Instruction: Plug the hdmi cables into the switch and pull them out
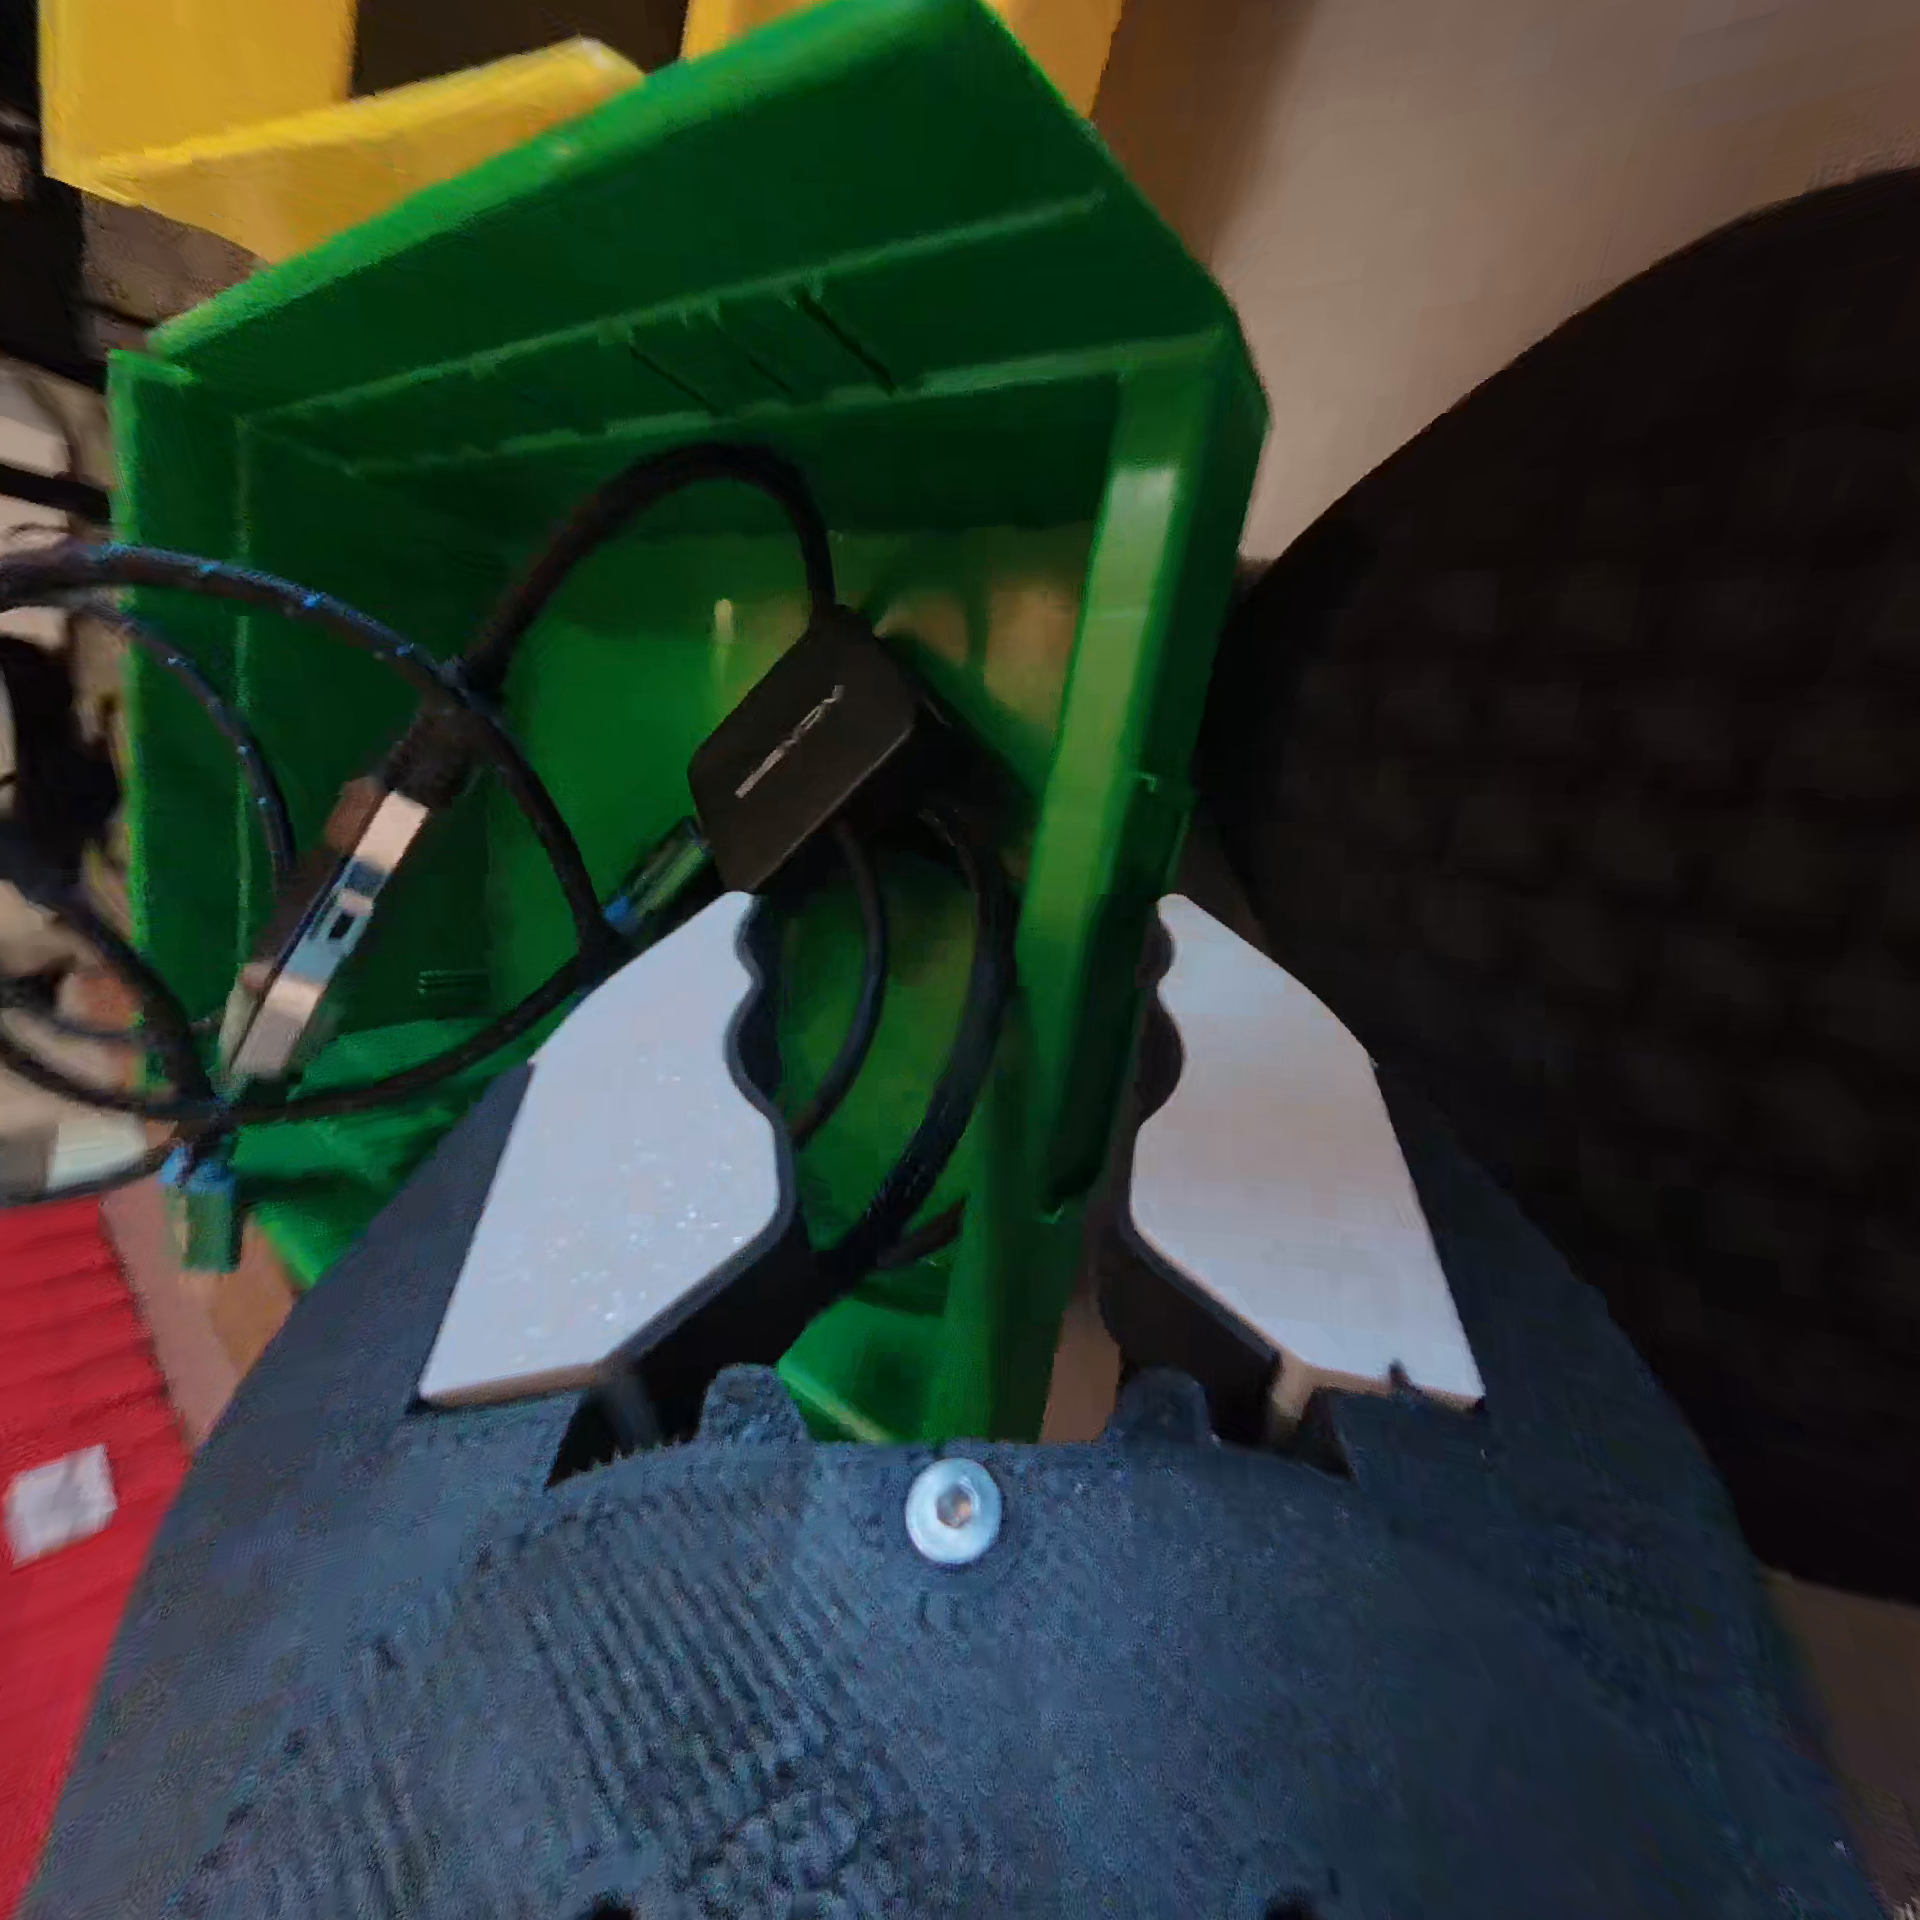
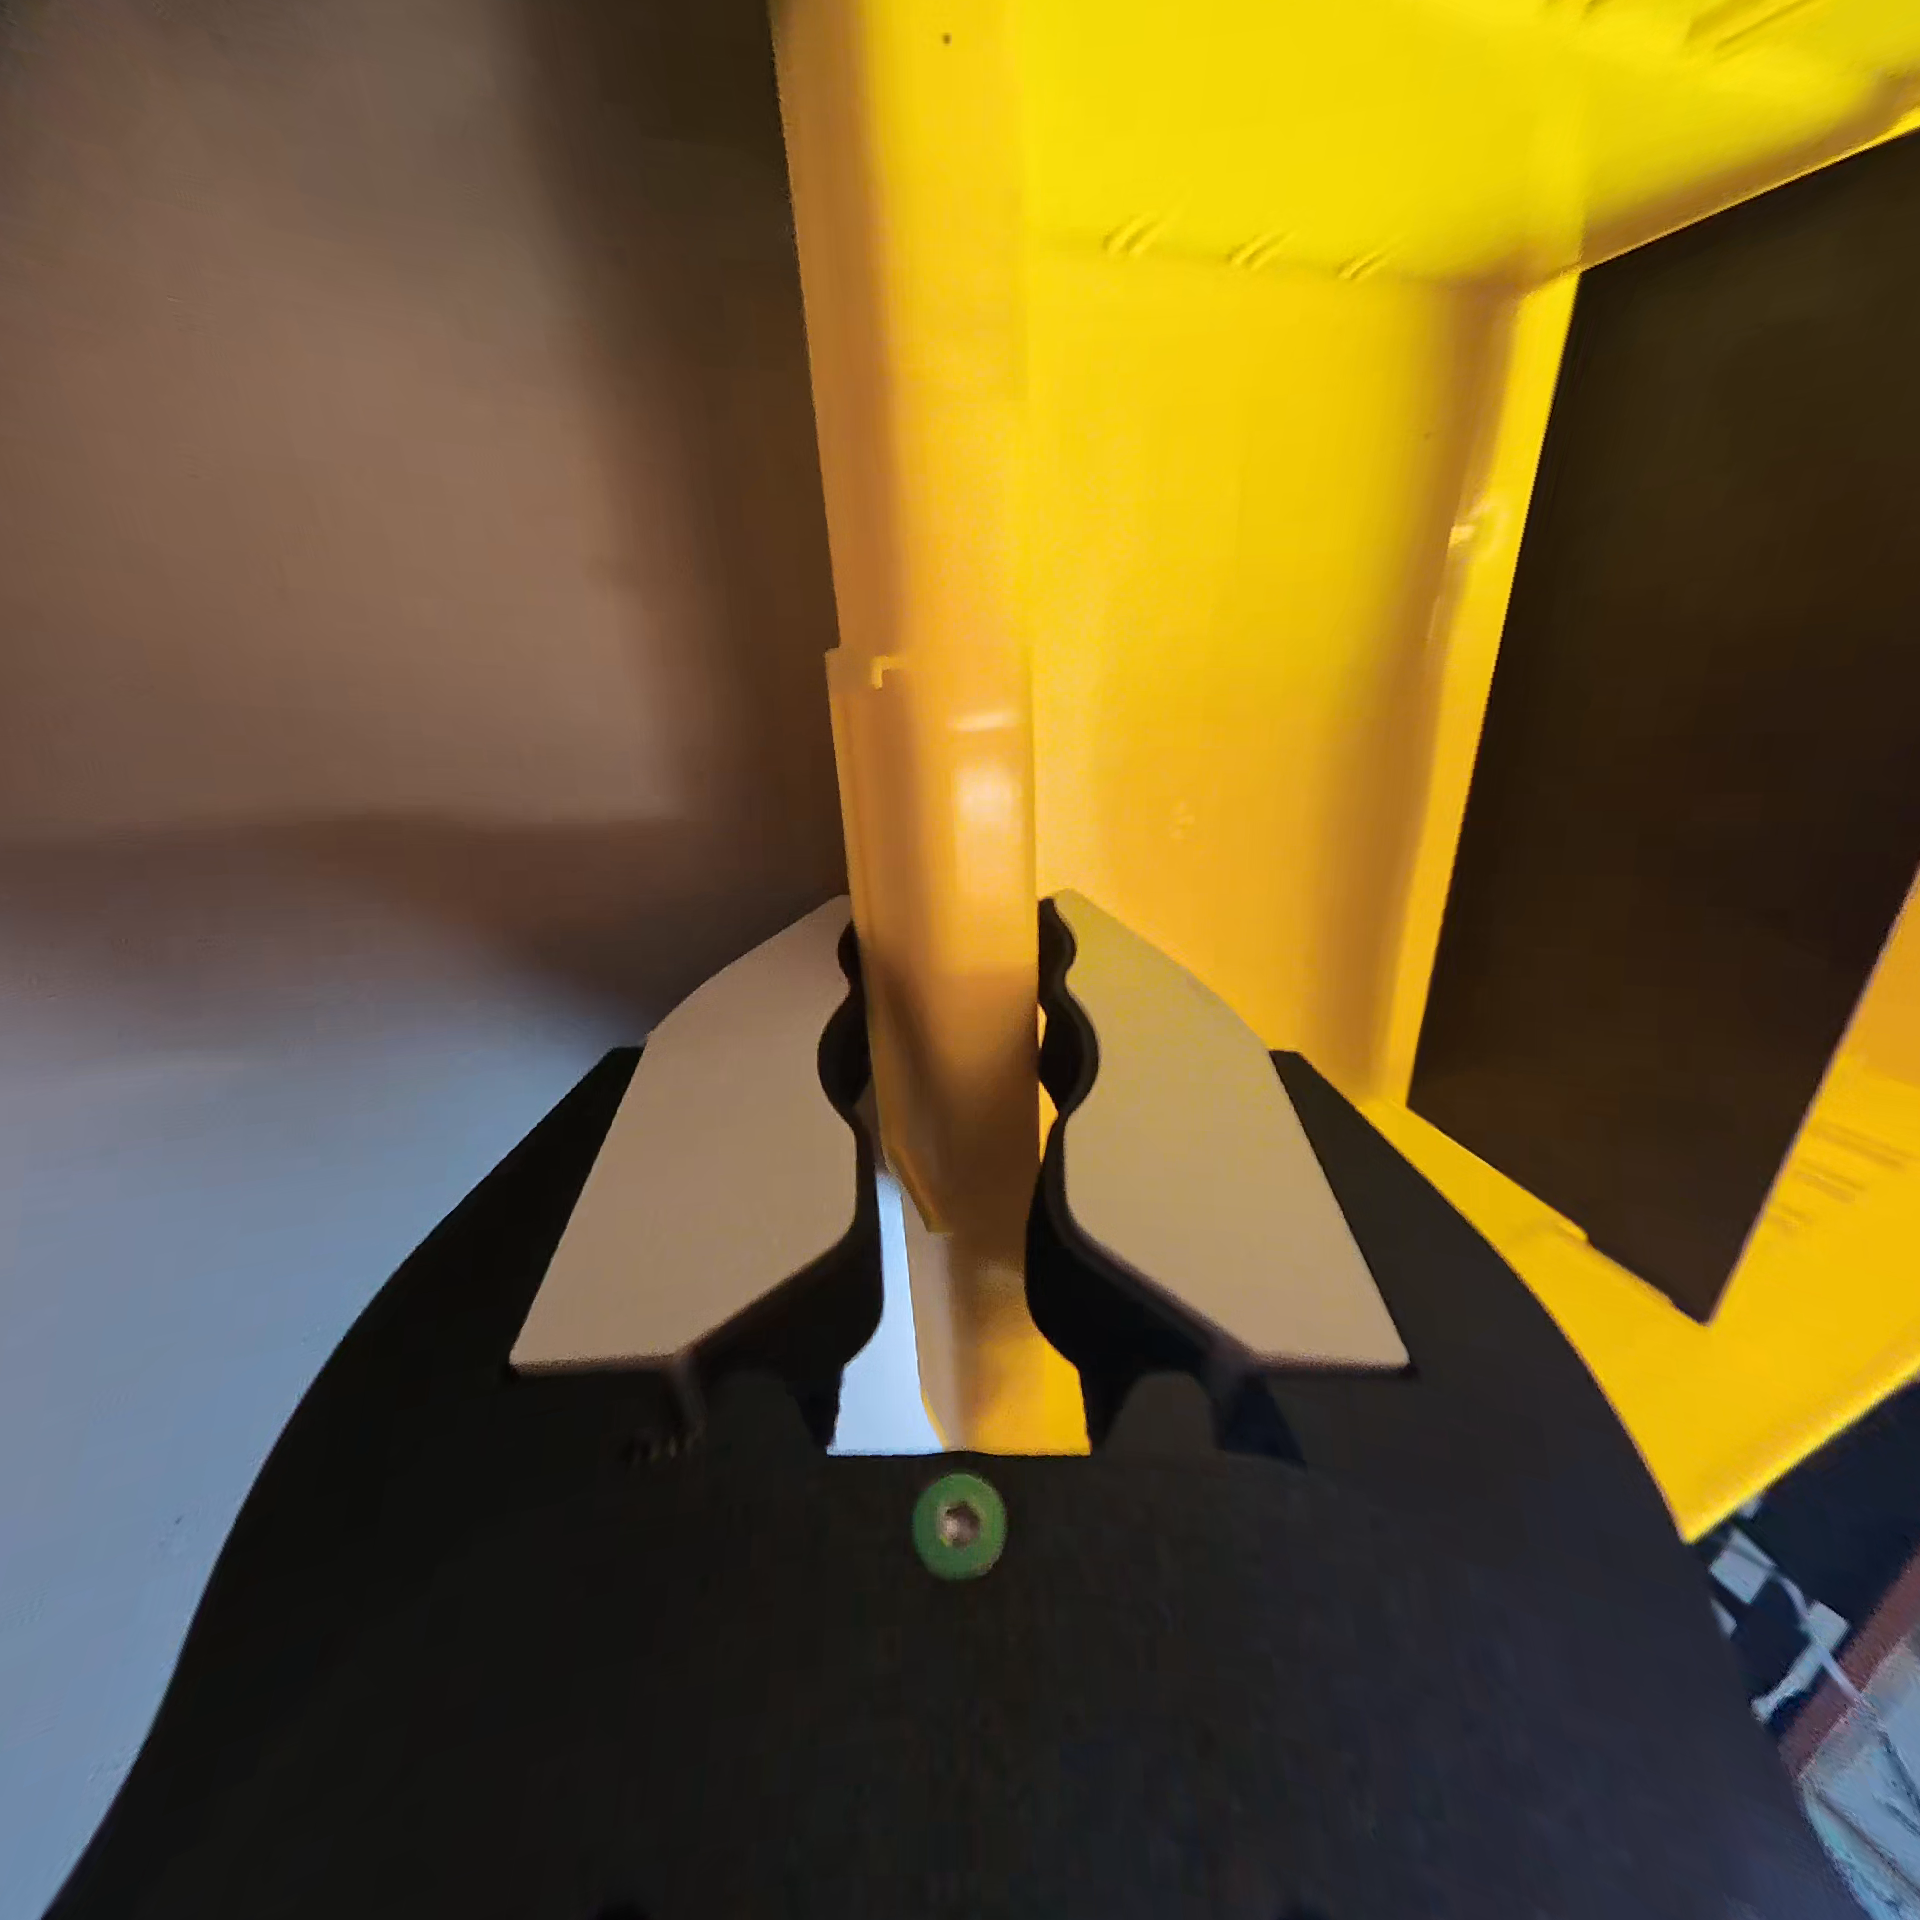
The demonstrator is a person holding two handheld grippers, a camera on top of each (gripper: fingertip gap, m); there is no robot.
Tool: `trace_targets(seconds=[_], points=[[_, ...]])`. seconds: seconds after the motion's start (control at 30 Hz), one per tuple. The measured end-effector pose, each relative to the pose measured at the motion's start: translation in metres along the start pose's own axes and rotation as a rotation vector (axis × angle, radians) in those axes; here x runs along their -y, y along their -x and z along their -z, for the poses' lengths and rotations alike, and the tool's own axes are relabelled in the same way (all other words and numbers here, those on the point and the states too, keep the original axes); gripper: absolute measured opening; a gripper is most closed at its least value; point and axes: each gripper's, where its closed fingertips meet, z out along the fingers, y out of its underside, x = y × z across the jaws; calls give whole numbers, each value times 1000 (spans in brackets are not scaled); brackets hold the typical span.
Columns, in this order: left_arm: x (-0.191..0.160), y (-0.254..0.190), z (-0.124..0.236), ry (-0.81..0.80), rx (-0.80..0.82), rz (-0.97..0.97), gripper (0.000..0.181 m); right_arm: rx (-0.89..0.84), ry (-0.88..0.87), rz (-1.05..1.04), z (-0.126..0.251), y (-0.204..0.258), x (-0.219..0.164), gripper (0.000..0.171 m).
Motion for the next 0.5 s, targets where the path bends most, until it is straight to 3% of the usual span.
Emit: trace_targets(seconds=[0.13, 0.3, 0.5], points=[[15, -5, -8, -63, -41, -73, 44, 10, -5, -89, 20, 25, -33, 28], [23, -13, -10, -119, 11, -136, 23, -48, 10, -189, 54, 58, -105, 29], [35, -12, -17, -175, -22, -116, 22, -134, 88, -315, 82, 76, -195, 30]])
